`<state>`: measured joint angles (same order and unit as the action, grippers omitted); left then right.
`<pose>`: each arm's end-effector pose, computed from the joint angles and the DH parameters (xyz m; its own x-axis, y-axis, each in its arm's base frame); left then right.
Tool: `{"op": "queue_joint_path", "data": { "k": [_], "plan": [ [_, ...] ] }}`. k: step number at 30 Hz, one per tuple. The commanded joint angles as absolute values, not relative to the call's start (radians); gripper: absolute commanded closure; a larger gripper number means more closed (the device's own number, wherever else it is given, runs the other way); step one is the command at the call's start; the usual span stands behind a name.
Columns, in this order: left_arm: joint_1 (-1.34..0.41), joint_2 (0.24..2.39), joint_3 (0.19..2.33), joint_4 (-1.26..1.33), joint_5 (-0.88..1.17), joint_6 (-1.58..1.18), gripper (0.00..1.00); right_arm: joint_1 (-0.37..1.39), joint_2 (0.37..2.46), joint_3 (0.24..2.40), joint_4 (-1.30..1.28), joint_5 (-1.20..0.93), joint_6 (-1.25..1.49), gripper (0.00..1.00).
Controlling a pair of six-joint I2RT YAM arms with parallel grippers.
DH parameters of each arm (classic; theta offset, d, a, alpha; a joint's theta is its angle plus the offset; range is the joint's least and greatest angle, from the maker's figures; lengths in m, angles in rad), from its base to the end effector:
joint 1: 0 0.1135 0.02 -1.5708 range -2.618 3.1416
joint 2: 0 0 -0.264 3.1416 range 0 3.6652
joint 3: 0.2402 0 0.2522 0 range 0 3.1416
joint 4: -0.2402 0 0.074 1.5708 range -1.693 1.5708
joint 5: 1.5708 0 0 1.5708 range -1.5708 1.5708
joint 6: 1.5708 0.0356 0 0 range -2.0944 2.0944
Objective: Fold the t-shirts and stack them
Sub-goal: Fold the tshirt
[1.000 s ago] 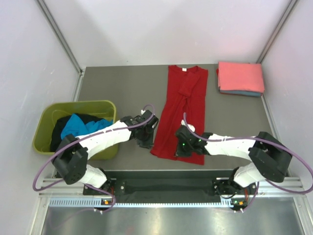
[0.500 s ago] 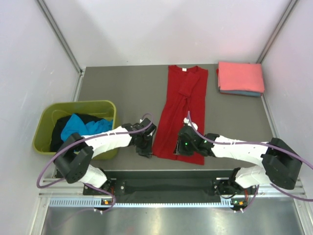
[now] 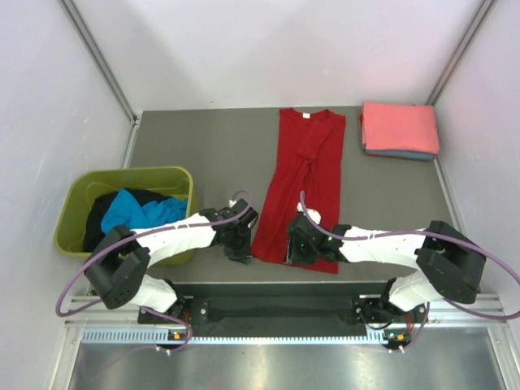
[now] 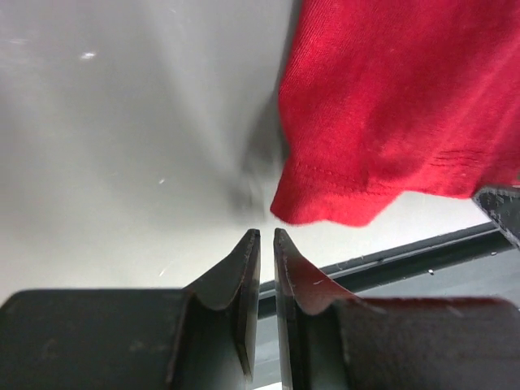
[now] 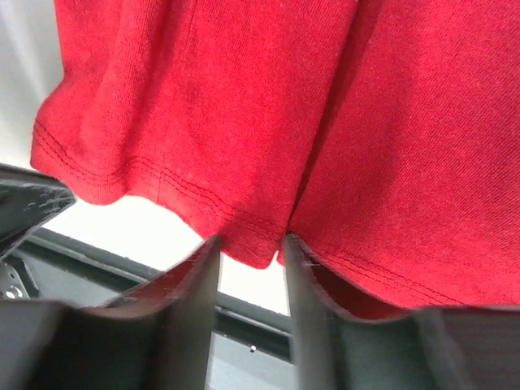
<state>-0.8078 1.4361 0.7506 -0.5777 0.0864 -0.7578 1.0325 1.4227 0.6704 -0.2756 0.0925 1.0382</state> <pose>0.1673 -0.1794 0.1621 -0.9857 0.0401 -0.1634 0.0834 0.9598 -0.2678 0.1348 0.2193 0.1573 -0.9383 0.1018 -0.3305 -0.0435 0.9133 0.4049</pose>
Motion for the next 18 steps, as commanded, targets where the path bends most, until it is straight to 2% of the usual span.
{"op": "queue_joint_path", "data": {
  "k": [1,2,3,4,7,14,18],
  "plan": [
    [-0.811,1.368,0.813,-0.632,0.029,-0.756,0.83,1.057,1.448,0.706,-0.271,0.129,1.060,0.66],
    [-0.811,1.362,0.821,-0.658,0.020,-0.755,0.83,1.057,1.445,0.707,-0.281,0.135,1.060,0.71],
    [-0.811,1.358,0.831,-0.673,0.009,-0.752,0.82,1.057,1.442,0.706,-0.290,0.143,1.058,0.83],
    [-0.811,1.347,0.851,-0.689,-0.029,-0.746,0.82,1.057,1.427,0.709,-0.316,0.152,1.058,0.89],
    [-0.810,1.344,0.890,-0.726,-0.060,-0.730,0.80,1.057,1.373,0.712,-0.347,0.189,1.052,0.99],
    [-0.810,1.407,0.905,-0.646,-0.005,-0.729,0.67,1.057,1.344,0.646,-0.328,0.166,1.069,0.99],
    [-0.810,1.463,0.902,-0.609,0.025,-0.723,0.63,1.061,1.355,0.618,-0.292,0.150,1.075,0.98]
  ]
}}
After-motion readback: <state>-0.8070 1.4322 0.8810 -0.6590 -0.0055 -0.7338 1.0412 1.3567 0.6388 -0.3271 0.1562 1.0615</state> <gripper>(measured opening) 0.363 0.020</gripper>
